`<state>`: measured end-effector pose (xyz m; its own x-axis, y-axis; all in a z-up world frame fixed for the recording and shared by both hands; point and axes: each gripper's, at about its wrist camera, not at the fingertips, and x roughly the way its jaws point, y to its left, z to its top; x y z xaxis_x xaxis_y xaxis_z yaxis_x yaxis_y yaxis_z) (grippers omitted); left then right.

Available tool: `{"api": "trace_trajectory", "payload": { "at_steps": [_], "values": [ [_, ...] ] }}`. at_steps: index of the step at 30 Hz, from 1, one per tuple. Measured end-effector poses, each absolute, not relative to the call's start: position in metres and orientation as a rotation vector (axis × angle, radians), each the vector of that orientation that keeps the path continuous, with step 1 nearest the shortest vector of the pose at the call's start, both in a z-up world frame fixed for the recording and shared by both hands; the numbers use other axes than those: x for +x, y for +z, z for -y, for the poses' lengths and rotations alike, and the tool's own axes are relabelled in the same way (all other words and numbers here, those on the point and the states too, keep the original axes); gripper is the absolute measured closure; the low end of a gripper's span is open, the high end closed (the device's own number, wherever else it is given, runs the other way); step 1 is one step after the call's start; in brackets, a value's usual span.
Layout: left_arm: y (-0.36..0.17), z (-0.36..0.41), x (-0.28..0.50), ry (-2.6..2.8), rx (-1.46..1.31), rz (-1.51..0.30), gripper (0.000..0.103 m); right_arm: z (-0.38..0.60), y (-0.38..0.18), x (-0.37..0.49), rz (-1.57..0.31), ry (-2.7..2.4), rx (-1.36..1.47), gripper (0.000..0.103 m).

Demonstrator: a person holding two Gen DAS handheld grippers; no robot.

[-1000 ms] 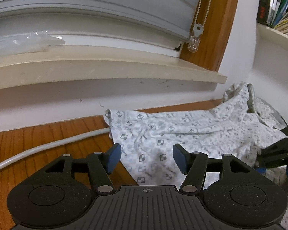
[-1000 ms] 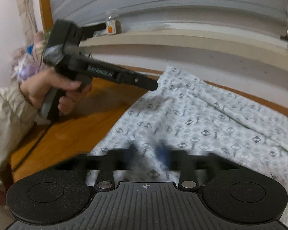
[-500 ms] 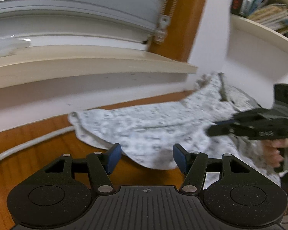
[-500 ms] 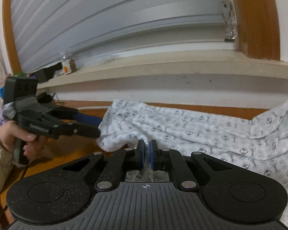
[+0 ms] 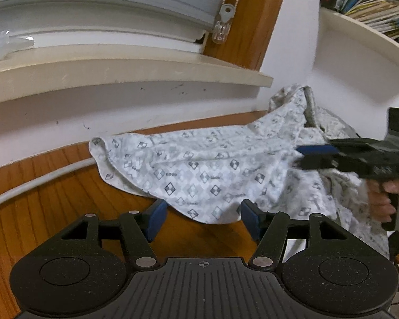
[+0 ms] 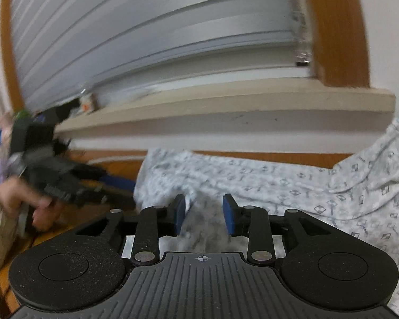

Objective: Fold clothes

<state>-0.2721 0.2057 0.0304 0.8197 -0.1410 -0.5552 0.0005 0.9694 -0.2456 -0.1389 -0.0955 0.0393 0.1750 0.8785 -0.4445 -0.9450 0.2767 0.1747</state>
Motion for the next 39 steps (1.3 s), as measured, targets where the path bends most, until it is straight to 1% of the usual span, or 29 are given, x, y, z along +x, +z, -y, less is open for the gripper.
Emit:
{"api": "trace_trajectory", "payload": {
  "at_steps": [2, 5, 9, 15, 23, 25, 26, 27, 28, 31, 33, 36, 39],
  "values": [
    [0.030, -0.207, -0.271, -0.061, -0.239, -0.607, 0.037, 0.102, 0.038, -0.144, -0.512, 1.309, -0.202, 0.065],
    [0.031, -0.207, -0.270, -0.042, -0.234, -0.602, 0.037, 0.110, 0.036, -0.149, -0.520, 1.307, -0.259, 0.062],
    [0.032, -0.207, -0.273, -0.035, -0.235, -0.591, 0.036, 0.119, 0.033, -0.161, -0.521, 1.297, -0.339, 0.062],
    [0.033, -0.201, -0.275, -0.052, -0.225, -0.578, 0.034, 0.130, 0.037, -0.197, -0.474, 1.346, -0.487, 0.062],
    [0.033, -0.206, -0.278, -0.043, -0.246, -0.572, 0.034, 0.104, 0.029, -0.236, -0.476, 1.476, -0.632, 0.063],
    [0.033, -0.209, -0.279, -0.036, -0.255, -0.570, 0.034, 0.095, 0.026, -0.232, -0.491, 1.487, -0.638, 0.067],
    [0.033, -0.210, -0.279, -0.033, -0.259, -0.569, 0.034, 0.093, 0.028, -0.228, -0.503, 1.499, -0.620, 0.087],
    [0.033, -0.212, -0.280, -0.028, -0.263, -0.567, 0.034, 0.092, 0.030, -0.224, -0.510, 1.508, -0.603, 0.096],
    [0.033, -0.213, -0.280, -0.024, -0.266, -0.566, 0.034, 0.090, 0.034, -0.221, -0.497, 1.503, -0.593, 0.098],
    [0.033, -0.214, -0.281, -0.018, -0.270, -0.563, 0.034, 0.090, 0.053, -0.215, -0.413, 1.475, -0.563, 0.099],
    [0.033, -0.215, -0.280, -0.020, -0.269, -0.565, 0.034, 0.093, 0.067, -0.204, -0.386, 1.452, -0.498, 0.102],
    [0.032, -0.214, -0.279, -0.021, -0.266, -0.570, 0.034, 0.097, 0.078, -0.188, -0.374, 1.405, -0.431, 0.102],
    [0.033, -0.213, -0.279, -0.019, -0.263, -0.570, 0.034, 0.096, 0.074, -0.180, -0.397, 1.359, -0.440, 0.101]
  ]
}}
